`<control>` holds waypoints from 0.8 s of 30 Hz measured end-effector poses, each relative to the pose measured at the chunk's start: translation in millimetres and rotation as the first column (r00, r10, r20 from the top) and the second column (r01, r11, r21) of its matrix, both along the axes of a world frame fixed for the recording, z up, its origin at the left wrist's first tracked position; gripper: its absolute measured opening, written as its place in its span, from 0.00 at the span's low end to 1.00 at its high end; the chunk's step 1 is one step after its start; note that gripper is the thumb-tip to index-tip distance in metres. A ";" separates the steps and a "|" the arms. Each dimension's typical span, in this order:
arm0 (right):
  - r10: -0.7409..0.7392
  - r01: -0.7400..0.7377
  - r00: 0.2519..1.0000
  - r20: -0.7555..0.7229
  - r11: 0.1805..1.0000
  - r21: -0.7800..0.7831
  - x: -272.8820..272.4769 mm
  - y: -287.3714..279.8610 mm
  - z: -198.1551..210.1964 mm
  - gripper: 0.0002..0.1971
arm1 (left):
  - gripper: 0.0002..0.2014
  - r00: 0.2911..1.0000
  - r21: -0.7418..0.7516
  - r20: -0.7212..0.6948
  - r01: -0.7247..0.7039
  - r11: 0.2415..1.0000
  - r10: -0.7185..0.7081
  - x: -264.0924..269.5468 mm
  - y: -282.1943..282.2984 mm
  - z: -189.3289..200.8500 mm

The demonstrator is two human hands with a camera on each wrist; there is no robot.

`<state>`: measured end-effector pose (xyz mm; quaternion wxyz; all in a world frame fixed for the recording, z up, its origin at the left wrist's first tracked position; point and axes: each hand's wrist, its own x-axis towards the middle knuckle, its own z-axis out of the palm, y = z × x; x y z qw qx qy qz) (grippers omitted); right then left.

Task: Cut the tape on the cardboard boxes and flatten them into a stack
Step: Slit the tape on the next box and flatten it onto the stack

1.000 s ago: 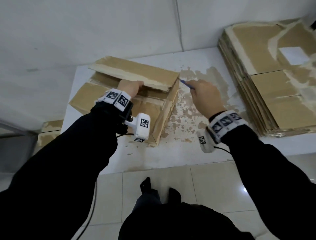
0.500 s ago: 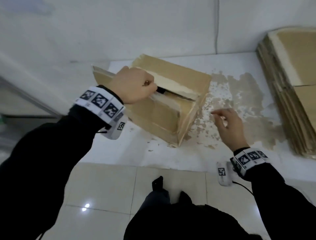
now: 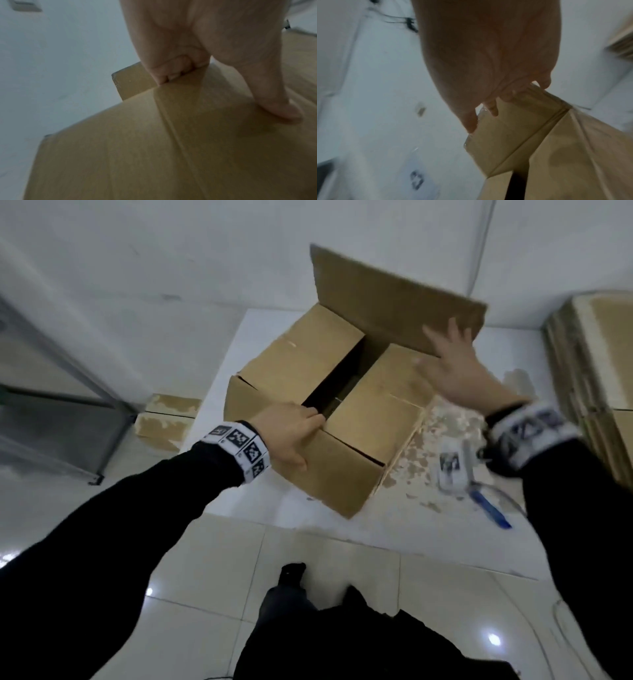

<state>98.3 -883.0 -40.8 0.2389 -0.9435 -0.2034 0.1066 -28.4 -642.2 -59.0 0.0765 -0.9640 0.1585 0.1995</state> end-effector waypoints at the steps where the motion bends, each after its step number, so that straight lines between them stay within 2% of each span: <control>1: -0.047 0.048 0.995 -0.087 0.999 0.010 22.5 1.4 6.7 0.32 | 0.32 0.999 0.004 -0.014 0.033 0.999 -0.033 7.3 -2.5 -3.4; 4: -0.137 0.138 0.953 -0.272 0.990 -0.017 58.9 5.0 11.6 0.31 | 0.23 0.998 -0.006 -0.038 0.054 0.999 -0.054 22.4 -6.3 -13.0; 6: -0.213 0.188 0.897 -0.388 0.977 -0.101 62.3 12.2 4.4 0.31 | 0.20 0.998 -0.004 -0.004 0.060 0.998 -0.060 25.3 -5.1 -19.4; 7: -0.256 0.203 0.880 -0.399 0.964 -0.170 62.3 16.7 1.1 0.34 | 0.19 0.998 -0.003 0.012 0.064 0.998 -0.064 25.3 -3.8 -22.8; 9: -0.235 0.153 0.931 -0.278 0.946 -0.285 56.9 35.2 2.0 0.35 | 0.19 0.997 0.009 0.029 0.068 0.998 -0.068 24.3 -1.6 -28.6; 11: -0.055 0.023 0.994 -0.095 0.951 -0.308 39.3 64.0 10.1 0.30 | 0.18 0.996 0.028 0.041 0.072 0.997 -0.073 23.9 -1.6 -31.3; 12: 0.063 -0.100 0.990 -0.128 0.948 -0.301 26.6 80.7 13.1 0.27 | 0.17 0.996 0.030 0.043 0.071 0.997 -0.073 24.2 -2.5 -32.0; 13: 0.168 -0.240 0.953 -0.254 0.928 -0.285 11.9 96.4 14.1 0.27 | 0.16 0.997 0.029 0.046 0.068 0.997 -0.070 24.7 -3.5 -31.9; 14: 0.223 -0.359 0.880 -0.420 0.891 -0.279 -3.6 109.5 13.7 0.28 | 0.16 0.996 0.029 0.048 0.068 0.997 -0.070 25.8 -4.3 -31.1; 15: 0.214 -0.430 0.813 -0.542 0.848 -0.311 -14.7 117.0 13.3 0.30 | 0.15 0.996 0.029 0.055 0.074 0.997 -0.076 26.2 -4.2 -30.6; 16: 0.176 -0.432 0.814 -0.553 0.820 -0.375 -20.6 117.4 17.1 0.33 | 0.15 0.995 0.026 0.061 0.084 0.996 -0.085 26.9 -3.6 -30.6; 18: 0.110 -0.308 0.926 -0.361 0.772 -0.557 -25.4 95.2 31.4 0.35 | 0.17 0.992 0.003 0.064 0.112 0.994 -0.112 27.0 -0.3 -31.9; 20: 0.059 -0.156 0.984 -0.169 0.740 -0.654 -29.5 52.6 47.2 0.30 | 0.19 0.990 -0.041 0.041 0.134 0.990 -0.132 27.2 4.4 -31.6; 22: 0.037 -0.103 0.990 -0.139 0.855 -0.508 -44.1 22.7 53.7 0.23 | 0.21 0.988 -0.074 -0.015 0.152 0.986 -0.153 29.2 8.1 -27.8; 24: 0.071 -0.114 0.987 -0.147 0.945 -0.306 -58.0 32.4 43.9 0.19 | 0.23 0.981 -0.073 -0.045 0.187 0.980 -0.190 31.9 8.3 -22.0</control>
